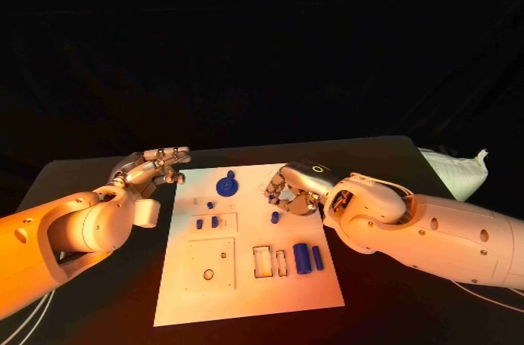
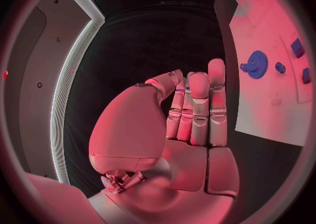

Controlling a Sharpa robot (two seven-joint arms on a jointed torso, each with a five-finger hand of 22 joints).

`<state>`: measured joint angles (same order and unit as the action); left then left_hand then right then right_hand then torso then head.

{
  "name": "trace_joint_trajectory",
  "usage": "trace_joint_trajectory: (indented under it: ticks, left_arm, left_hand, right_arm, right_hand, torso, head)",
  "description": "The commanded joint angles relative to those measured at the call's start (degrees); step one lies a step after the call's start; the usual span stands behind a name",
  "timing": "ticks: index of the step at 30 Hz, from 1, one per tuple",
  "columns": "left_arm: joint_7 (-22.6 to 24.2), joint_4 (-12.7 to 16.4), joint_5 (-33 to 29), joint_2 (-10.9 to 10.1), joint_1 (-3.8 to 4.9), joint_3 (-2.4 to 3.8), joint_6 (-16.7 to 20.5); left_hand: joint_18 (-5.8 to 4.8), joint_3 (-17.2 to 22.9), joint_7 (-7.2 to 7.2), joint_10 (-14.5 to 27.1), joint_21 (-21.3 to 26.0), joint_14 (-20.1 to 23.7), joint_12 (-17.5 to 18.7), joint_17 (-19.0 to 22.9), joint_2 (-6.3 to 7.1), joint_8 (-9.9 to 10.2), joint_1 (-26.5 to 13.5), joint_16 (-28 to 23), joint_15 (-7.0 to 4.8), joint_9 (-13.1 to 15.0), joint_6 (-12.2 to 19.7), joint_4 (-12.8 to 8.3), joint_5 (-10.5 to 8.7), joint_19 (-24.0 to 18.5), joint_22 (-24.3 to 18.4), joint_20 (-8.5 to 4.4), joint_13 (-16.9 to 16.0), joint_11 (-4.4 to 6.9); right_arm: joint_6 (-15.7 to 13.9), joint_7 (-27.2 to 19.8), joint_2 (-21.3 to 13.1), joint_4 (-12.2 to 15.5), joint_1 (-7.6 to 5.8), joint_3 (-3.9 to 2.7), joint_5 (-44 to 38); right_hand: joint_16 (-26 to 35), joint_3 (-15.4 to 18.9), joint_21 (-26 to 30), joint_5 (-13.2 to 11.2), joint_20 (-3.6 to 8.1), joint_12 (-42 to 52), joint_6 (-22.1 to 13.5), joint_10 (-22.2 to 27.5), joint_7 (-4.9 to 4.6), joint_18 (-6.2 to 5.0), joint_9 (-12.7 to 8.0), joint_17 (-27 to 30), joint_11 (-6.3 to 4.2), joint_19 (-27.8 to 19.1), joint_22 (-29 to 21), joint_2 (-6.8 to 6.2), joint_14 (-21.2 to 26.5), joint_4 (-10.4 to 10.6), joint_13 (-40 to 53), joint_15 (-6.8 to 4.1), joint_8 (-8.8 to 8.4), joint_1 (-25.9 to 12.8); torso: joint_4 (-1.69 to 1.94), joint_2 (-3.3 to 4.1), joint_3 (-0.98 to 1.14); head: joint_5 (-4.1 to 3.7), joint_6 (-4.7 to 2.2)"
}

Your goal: Assemble the parts on the task board

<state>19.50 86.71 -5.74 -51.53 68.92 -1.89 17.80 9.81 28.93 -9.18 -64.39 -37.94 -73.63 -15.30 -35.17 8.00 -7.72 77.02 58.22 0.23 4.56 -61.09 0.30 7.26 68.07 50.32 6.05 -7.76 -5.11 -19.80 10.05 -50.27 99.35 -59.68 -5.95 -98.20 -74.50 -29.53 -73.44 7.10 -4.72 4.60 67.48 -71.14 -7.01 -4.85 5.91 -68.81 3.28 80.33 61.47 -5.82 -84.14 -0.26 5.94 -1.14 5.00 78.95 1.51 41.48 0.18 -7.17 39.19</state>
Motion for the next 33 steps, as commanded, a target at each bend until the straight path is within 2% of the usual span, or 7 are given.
trace_joint_trajectory:
  ticks: [1, 6, 12, 16, 24, 30, 33]
  left_arm:
    - [0.17, -0.1, 0.29, 0.37, 0.01, 0.03, -1.25]
    - [0.12, -0.37, 0.29, 0.94, 0.01, 0.03, -1.37]
    - [0.05, -0.66, 0.29, 1.51, 0.02, 0.03, -1.43]
    - [-0.05, -0.83, 0.29, 1.98, 0.02, 0.03, -1.64]
    - [-0.12, -0.99, 0.29, 2.32, 0.02, 0.03, -1.74]
    - [-0.13, -0.98, 0.29, 2.26, 0.02, 0.03, -1.65]
    - [-0.14, -0.94, 0.29, 2.28, 0.02, 0.03, -1.69]
  left_hand:
    - [0.54, -0.44, -0.14, 0.55, 0.23, -0.26, -0.39, 0.1, 0.05, -0.24, -0.38, 0.15, 0.02, -0.07, 0.37, -0.04, -0.06, 0.45, -0.07, 0.04, -0.08, 0.03]
    - [0.57, -0.51, -0.14, 0.61, 0.41, -0.17, -0.43, 0.35, 0.06, -0.24, -0.37, 0.01, 0.02, -0.09, 0.43, -0.07, -0.04, 0.41, -0.21, 0.04, -0.07, 0.03]
    - [0.57, -0.51, -0.14, 0.61, 0.41, -0.17, -0.43, 0.35, 0.06, -0.24, -0.37, 0.01, 0.02, -0.09, 0.43, -0.07, -0.04, 0.41, -0.21, 0.04, -0.07, 0.03]
    - [0.57, -0.51, -0.14, 0.61, 0.41, -0.17, -0.43, 0.35, 0.06, -0.24, -0.37, 0.01, 0.02, -0.09, 0.43, -0.07, -0.04, 0.41, -0.21, 0.04, -0.07, 0.03]
    - [0.57, -0.55, -0.12, 0.64, 0.44, -0.12, -0.47, 0.45, 0.03, -0.25, -0.33, -0.04, 0.02, -0.09, 0.45, -0.11, -0.03, 0.42, -0.22, 0.04, -0.08, 0.04]
    - [0.58, -0.58, -0.11, 0.69, 0.53, -0.09, -0.51, 0.48, 0.0, -0.26, -0.27, -0.06, 0.01, -0.1, 0.49, -0.15, -0.01, 0.41, -0.29, 0.04, -0.08, 0.05]
    - [0.58, -0.58, -0.11, 0.69, 0.53, -0.09, -0.51, 0.48, 0.0, -0.26, -0.27, -0.06, 0.01, -0.1, 0.49, -0.15, -0.01, 0.41, -0.29, 0.04, -0.08, 0.05]
  right_arm:
    - [-0.3, -0.95, 0.71, 1.63, 0.49, 0.01, 0.51]
    - [0.85, -1.04, 2.48, 3.19, 1.95, 0.16, -0.52]
    - [2.25, -1.27, 5.37, 2.94, 4.03, 0.72, -2.33]
    - [3.1, -1.54, 7.33, 1.9, 5.32, 1.06, -4.16]
    - [5.24, -1.14, 10.5, -0.98, 6.54, 1.87, -5.77]
    - [5.31, -0.68, 12.0, -2.31, 6.97, 2.08, -6.36]
    - [5.1, -0.3, 12.59, -2.95, 7.16, 2.12, -6.98]
  right_hand:
    - [-0.14, 0.04, -0.26, 0.25, 0.13, -0.24, 0.42, -0.57, -0.04, -0.63, 0.11, -0.04, 0.0, 0.22, 0.03, 0.03, -2.46, -0.41, -0.05, -0.33, 0.36, -0.22]
    - [-0.12, -0.01, -0.25, 0.4, 0.15, -0.35, 0.37, -0.57, -0.08, -0.63, 0.12, 0.02, 0.02, 0.22, 0.01, 0.03, -2.46, -0.53, -0.11, -0.33, 0.29, -0.16]
    - [-0.12, -0.02, -0.24, 0.42, 0.15, -0.36, 0.35, -0.57, -0.08, -0.63, 0.12, 0.02, 0.02, 0.22, 0.0, 0.03, -2.46, -0.56, -0.12, -0.33, 0.28, -0.15]
    - [-0.1, -0.04, -0.21, 0.51, 0.16, -0.43, 0.31, -0.57, -0.11, -0.64, 0.12, 0.07, 0.04, 0.21, -0.05, 0.01, -2.45, -0.66, -0.17, -0.33, 0.23, -0.1]
    - [-0.07, -0.02, -0.1, 0.6, 0.17, -0.51, 0.24, -0.57, -0.17, -0.67, 0.13, 0.15, 0.09, 0.15, -0.24, 0.05, -2.44, -0.67, -0.22, -0.31, 0.15, -0.19]
    - [-0.09, -0.04, -0.1, 0.64, 0.17, -0.55, 0.21, -0.55, -0.19, -0.67, 0.13, 0.14, 0.11, 0.14, -0.25, 0.1, -2.45, -0.67, -0.25, -0.3, 0.12, -0.22]
    - [-0.11, -0.07, -0.1, 0.69, 0.17, -0.58, 0.19, -0.57, -0.19, -0.67, 0.14, 0.12, 0.1, 0.15, -0.24, 0.15, -2.45, -0.7, -0.26, -0.29, 0.1, -0.2]
  torso:
    - [0.03, -0.09, -0.12]
    - [0.05, -0.22, -0.31]
    - [0.0, -0.3, -0.53]
    - [0.05, -0.29, -0.5]
    - [0.14, -0.26, -0.53]
    - [0.05, -0.19, -0.38]
    - [0.14, -0.25, -0.46]
  head:
    - [1.19, 0.43]
    - [2.75, 0.92]
    - [5.25, 1.43]
    - [6.2, 1.47]
    - [7.17, 2.18]
    - [7.9, 2.61]
    - [8.39, 3.15]
